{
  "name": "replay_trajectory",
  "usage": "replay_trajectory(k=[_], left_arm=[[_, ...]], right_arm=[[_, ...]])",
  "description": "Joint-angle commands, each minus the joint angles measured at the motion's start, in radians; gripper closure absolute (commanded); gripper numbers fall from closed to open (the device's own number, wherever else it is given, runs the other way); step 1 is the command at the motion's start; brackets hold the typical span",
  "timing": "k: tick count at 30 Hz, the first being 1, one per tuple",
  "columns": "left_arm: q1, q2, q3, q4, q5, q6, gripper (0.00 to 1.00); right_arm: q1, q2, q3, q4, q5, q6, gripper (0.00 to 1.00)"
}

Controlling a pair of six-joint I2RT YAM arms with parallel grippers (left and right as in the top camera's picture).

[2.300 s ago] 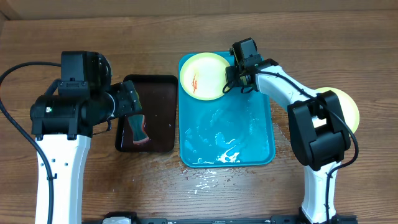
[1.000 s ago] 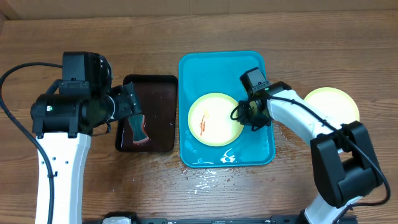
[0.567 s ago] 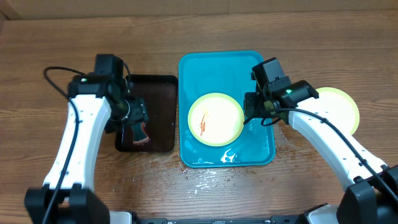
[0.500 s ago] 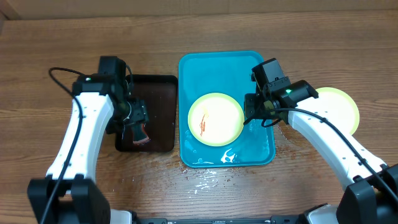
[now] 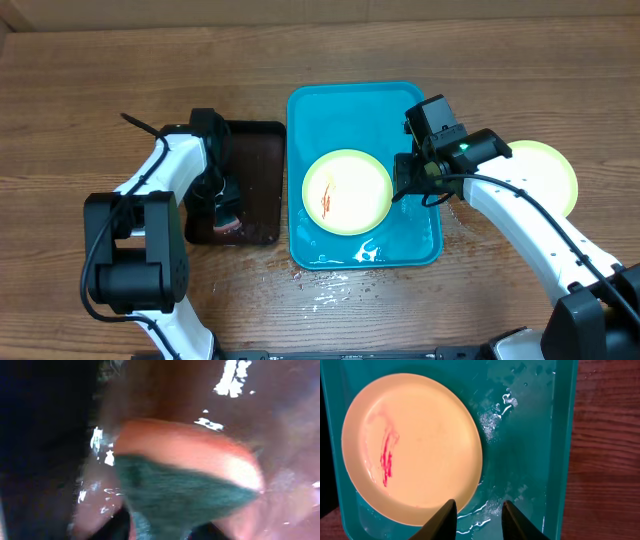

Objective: Clean dirty plates on tray and stack at the side
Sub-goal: 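Grasp the sponge on the black tray with the left gripper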

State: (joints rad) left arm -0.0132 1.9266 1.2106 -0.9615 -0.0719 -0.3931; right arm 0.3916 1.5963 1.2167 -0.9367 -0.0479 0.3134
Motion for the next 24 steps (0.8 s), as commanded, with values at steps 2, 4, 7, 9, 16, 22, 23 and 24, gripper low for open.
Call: replay_trajectory(k=[2,4,7,9,16,22,23,24], left_arm=[[-0.001,0.020,-0.006,0.016,0.040,-0.013,0.96],[-0.001,0.009,0.005,0.002,0.069,-0.010,0.96],[-0.001,-0.022,0.027,-0.018,0.119,0.006,0.96],[-0.001,-0.051,0.042,-0.029,0.133,0.006,0.96],[-0.023,-0.128,0.048,-0.024,0.130,0.036,0.96],[-0.060,-0.096,0.031,0.018,0.043,0.035,0.96],[-0.065,-0.089,0.023,0.034,0.041,0.035,0.96],[-0.067,-0.085,0.018,0.045,0.042,0.034,0.96]], right_arm=[[-0.005,-0.001,0.014,0.003,0.002,-0.003,0.69],[-0.005,-0.001,0.014,0.003,0.002,-0.003,0.69],[-0.005,-0.001,0.014,0.003,0.002,-0.003,0.73],[-0.006,-0.001,0.014,0.006,0.004,-0.002,0.78],[-0.007,-0.001,0.014,0.014,0.047,0.027,0.78],[-0.007,-0.001,0.014,0.011,0.047,0.027,0.78],[-0.007,-0.001,0.014,0.010,0.047,0.027,0.78],[-0.007,-0.001,0.014,0.008,0.047,0.027,0.78]])
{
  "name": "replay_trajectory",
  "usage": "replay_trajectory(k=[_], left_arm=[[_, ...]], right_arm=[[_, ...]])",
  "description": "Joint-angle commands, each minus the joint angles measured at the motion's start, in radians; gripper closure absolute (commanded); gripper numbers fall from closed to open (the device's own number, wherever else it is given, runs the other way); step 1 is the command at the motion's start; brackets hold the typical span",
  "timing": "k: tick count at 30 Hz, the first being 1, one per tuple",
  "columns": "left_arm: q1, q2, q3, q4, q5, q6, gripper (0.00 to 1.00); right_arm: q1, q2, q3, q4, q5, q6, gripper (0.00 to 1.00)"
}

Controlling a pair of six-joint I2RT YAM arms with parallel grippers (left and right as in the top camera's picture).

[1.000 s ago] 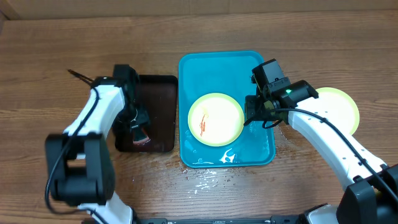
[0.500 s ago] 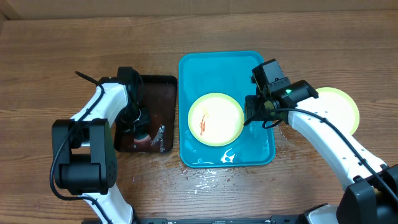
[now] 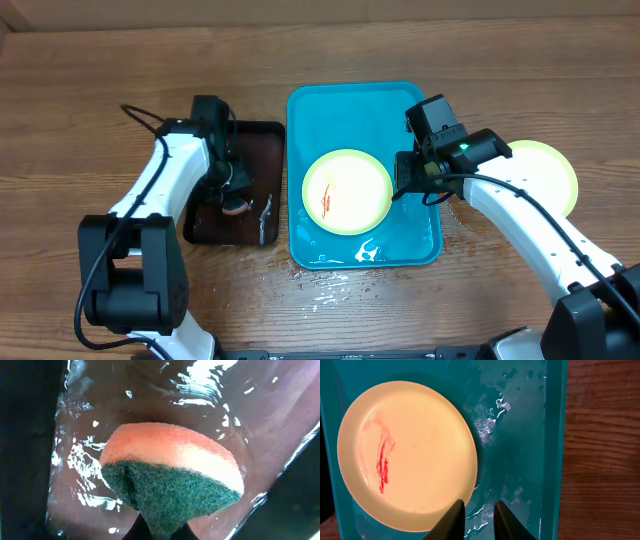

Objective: Clean dirty plates on tray and stack at the side
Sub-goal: 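Grasp the sponge on the black tray with the left gripper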

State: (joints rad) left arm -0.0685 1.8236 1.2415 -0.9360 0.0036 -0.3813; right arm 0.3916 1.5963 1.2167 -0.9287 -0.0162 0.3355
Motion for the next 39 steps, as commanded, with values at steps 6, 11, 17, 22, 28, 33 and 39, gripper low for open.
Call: replay_trajectory(k=[6,11,17,22,28,33,39], left_arm=[[-0.022,0.031,-0.029,0.039,-0.033,0.019,0.91],[-0.022,0.031,-0.029,0.017,-0.032,0.019,0.82],[-0.022,0.031,-0.029,0.001,-0.029,0.019,0.51],[-0.022,0.029,-0.028,-0.014,-0.029,0.019,0.47],[-0.022,0.025,-0.014,-0.039,-0.028,0.019,0.48],[-0.022,0.007,0.011,-0.057,-0.028,0.019,0.48],[-0.022,-0.041,0.020,-0.058,-0.003,0.019,0.48]], right_arm=[[-0.007,-0.001,0.014,-0.005,0.016,0.005,0.78],[-0.007,-0.001,0.014,-0.005,0.015,0.005,0.78],[-0.007,-0.001,0.014,-0.005,0.016,0.005,0.78],[-0.007,-0.001,0.014,-0.005,0.016,0.005,0.77],[-0.007,-0.001,0.014,-0.005,0.016,0.005,0.75],[-0.007,-0.001,0.014,-0.005,0.015,0.005,0.71],[-0.007,-0.001,0.014,-0.003,0.015,0.005,0.70]])
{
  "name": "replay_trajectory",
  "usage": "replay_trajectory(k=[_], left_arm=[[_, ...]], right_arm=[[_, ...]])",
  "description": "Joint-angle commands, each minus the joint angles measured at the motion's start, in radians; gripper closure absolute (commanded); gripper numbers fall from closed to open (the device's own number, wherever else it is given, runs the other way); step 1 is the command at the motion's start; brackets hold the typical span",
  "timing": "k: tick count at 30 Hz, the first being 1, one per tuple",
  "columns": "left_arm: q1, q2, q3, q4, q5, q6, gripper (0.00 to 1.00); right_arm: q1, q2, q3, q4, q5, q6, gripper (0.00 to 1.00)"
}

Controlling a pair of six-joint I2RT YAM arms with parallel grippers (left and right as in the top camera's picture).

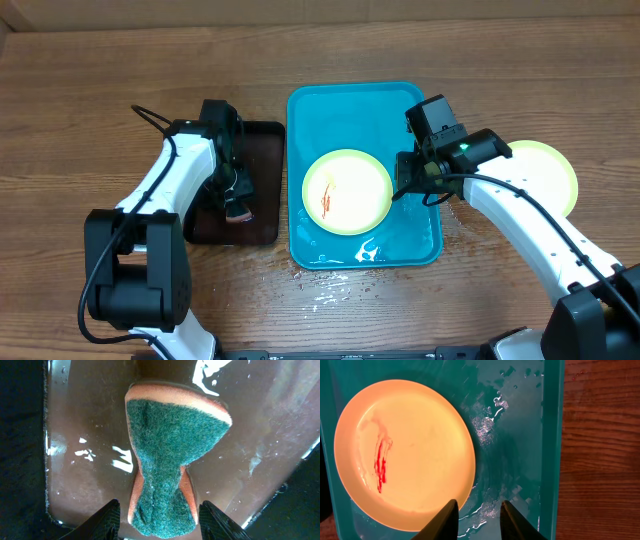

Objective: Clean dirty plates on tray and stack at the side
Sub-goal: 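Grasp the sponge on the black tray with the left gripper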

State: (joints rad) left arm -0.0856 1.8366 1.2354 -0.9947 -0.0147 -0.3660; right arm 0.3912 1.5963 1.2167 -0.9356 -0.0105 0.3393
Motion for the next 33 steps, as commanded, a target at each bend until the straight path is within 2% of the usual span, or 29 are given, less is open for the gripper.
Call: replay_trajectory(k=[1,3,12,19,25,33], left_arm=[[-0.005,-0.062,0.026,0.001,0.016,0.003,0.48],[-0.005,-0.080,0.026,0.002,0.016,0.003,0.48],[-0.005,-0.156,0.026,-0.020,0.034,0.004,0.48],[-0.005,-0.202,0.026,-0.028,0.034,0.008,0.43],[-0.005,-0.203,0.026,-0.027,0.034,0.008,0.35],[-0.005,-0.194,0.022,-0.013,0.034,0.007,0.28]], right_arm=[[-0.006,-0.001,0.014,0.003,0.010,0.001,0.69],[-0.006,-0.001,0.014,0.002,0.010,0.001,0.65],[-0.006,-0.001,0.014,-0.003,0.009,0.001,0.63],[-0.006,-0.001,0.014,-0.017,0.009,0.001,0.59],[-0.006,-0.001,0.014,-0.018,0.009,0.001,0.44],[-0.006,-0.001,0.014,-0.017,0.010,0.000,0.35]])
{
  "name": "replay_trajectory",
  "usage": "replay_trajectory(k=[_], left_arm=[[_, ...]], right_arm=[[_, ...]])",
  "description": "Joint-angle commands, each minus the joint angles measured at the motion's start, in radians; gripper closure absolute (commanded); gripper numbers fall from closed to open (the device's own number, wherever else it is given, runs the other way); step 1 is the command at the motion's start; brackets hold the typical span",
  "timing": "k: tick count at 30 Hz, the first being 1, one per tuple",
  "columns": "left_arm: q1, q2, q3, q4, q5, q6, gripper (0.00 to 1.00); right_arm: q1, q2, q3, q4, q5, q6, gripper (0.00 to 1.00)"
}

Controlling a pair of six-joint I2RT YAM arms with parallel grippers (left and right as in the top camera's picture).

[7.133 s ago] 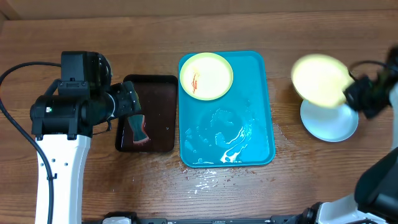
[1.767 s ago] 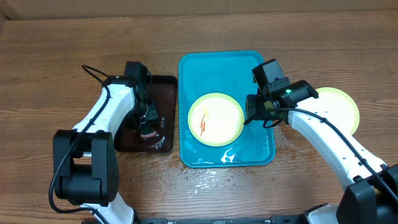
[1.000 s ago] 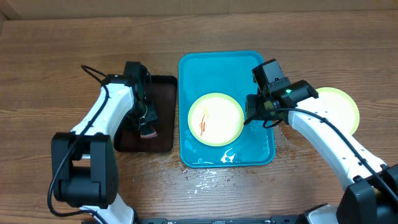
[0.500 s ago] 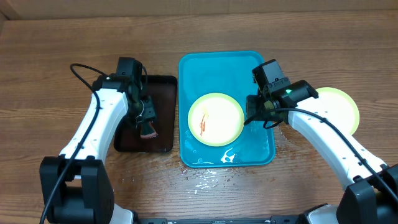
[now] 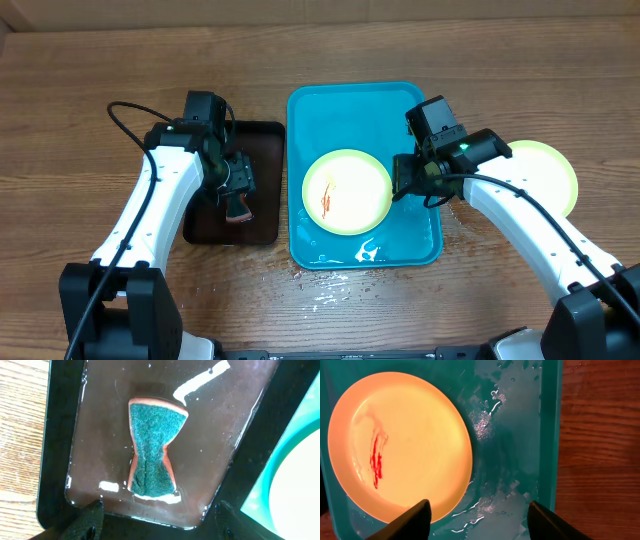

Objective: Clean dirty plates on tray and stack at the side
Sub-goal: 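Grasp the sponge on the black tray with the left gripper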

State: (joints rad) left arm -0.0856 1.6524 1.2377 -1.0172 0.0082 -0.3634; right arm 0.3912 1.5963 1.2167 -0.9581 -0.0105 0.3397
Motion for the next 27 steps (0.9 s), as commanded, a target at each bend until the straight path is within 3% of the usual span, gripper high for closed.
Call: replay_trajectory(k=[1,11,19,25,26,27], left_arm=[[-0.007,-0.001,0.018,0.020,0.010,0.005,0.27],[-0.020,0.123,-0.024,0.100,0.009,0.001,0.28],[-0.020,0.217,-0.024,0.122,-0.010,0.002,0.37],[-0.020,0.237,-0.024,0.129,-0.041,0.015,0.89],[-0.020,0.237,-0.024,0.129,-0.041,0.021,0.96],[-0.020,0.237,-0.024,0.126,-0.040,0.021,0.96]], right_arm=[[-0.006,-0.001,0.014,0.005,0.009,0.000,0.35],[-0.006,-0.001,0.014,-0.012,0.010,0.000,0.35],[-0.006,-0.001,0.014,-0.021,0.010,0.000,0.36],[-0.006,-0.001,0.014,-0.006,0.010,0.001,0.44],[-0.006,-0.001,0.014,-0.001,0.010,0.001,0.44],[-0.006,-0.001,0.014,0.002,0.010,0.001,0.44]])
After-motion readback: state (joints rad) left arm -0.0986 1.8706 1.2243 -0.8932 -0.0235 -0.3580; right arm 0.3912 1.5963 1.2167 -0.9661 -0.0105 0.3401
